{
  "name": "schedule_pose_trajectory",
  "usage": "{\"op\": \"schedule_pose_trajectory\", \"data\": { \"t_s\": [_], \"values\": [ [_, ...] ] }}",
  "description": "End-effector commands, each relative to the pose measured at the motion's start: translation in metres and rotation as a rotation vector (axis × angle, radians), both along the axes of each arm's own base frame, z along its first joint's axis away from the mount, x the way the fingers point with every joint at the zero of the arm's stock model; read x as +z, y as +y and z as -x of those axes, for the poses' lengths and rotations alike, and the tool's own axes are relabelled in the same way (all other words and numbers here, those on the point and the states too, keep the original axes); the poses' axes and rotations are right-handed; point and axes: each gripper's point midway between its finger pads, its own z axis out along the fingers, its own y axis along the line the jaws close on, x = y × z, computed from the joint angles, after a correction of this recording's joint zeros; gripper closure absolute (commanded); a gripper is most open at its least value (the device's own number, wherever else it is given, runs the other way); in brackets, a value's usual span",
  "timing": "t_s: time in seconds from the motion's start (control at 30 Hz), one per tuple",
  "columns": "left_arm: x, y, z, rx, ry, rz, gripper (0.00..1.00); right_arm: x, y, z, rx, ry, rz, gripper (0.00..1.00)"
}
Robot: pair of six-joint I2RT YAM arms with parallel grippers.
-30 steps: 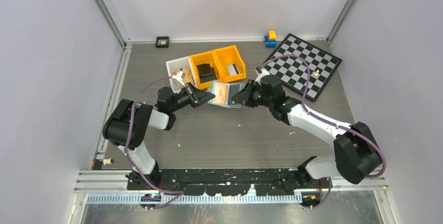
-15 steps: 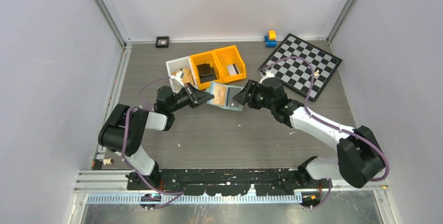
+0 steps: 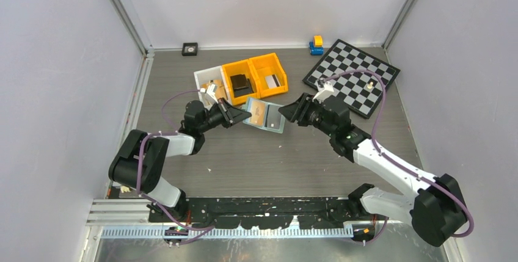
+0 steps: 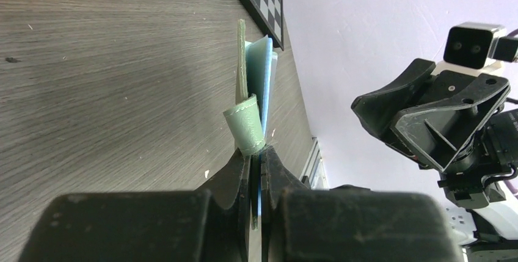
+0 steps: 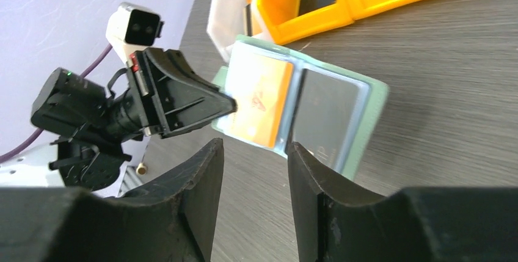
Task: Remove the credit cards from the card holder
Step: Remove the credit card from the card holder.
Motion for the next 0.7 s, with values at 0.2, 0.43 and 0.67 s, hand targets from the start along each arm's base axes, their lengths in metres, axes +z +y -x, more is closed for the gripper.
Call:
{"op": "schedule_pose_trajectory", "data": {
  "t_s": [0.2,0.43,0.67],
  "values": [
    [0.032,-0.007,0.006,-0.043,-0.111,0.030,1.00,-0.016,0.050,-0.005,0.208,0.075,-0.096,0.62],
    [0.045,-0.008,0.013,-0.059,-0.106,0.060,1.00,-0.034,0.053,-0.012,0.196,0.136,-0.094,0.66],
    [0.059,-0.010,0.019,-0.087,-0.115,0.122,1.00,-0.032,0.059,-0.009,0.227,0.136,-0.145,0.69]
  ]
}}
